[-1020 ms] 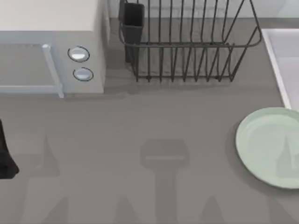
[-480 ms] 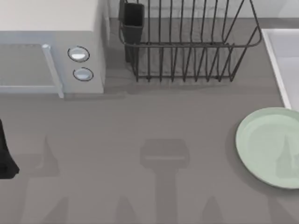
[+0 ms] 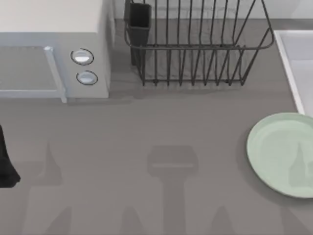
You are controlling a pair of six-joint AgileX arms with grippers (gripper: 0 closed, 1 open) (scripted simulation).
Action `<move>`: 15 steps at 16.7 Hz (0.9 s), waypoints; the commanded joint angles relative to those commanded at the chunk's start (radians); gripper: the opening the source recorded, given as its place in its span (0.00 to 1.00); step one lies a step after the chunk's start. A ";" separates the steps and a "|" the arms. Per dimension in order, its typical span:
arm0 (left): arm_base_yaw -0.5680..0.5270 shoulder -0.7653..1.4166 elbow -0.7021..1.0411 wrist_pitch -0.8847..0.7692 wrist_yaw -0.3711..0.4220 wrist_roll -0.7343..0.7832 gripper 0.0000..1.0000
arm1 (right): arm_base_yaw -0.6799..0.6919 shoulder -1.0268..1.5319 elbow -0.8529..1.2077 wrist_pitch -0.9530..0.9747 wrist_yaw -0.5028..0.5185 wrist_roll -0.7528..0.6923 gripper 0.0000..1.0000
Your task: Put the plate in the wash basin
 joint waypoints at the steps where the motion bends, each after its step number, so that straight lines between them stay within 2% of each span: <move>1: 0.000 0.000 0.000 0.000 0.000 0.000 1.00 | 0.000 0.000 0.000 0.000 0.000 0.000 1.00; 8: 0.000 0.000 0.000 0.000 0.000 0.000 1.00 | 0.009 0.031 0.030 -0.023 0.000 0.009 1.00; 11: 0.000 0.000 0.000 0.000 0.000 0.000 1.00 | 0.042 0.157 0.142 -0.111 0.000 0.043 1.00; 15: 0.000 0.000 0.000 0.000 0.000 0.000 1.00 | 0.112 0.460 0.383 -0.297 0.000 0.116 1.00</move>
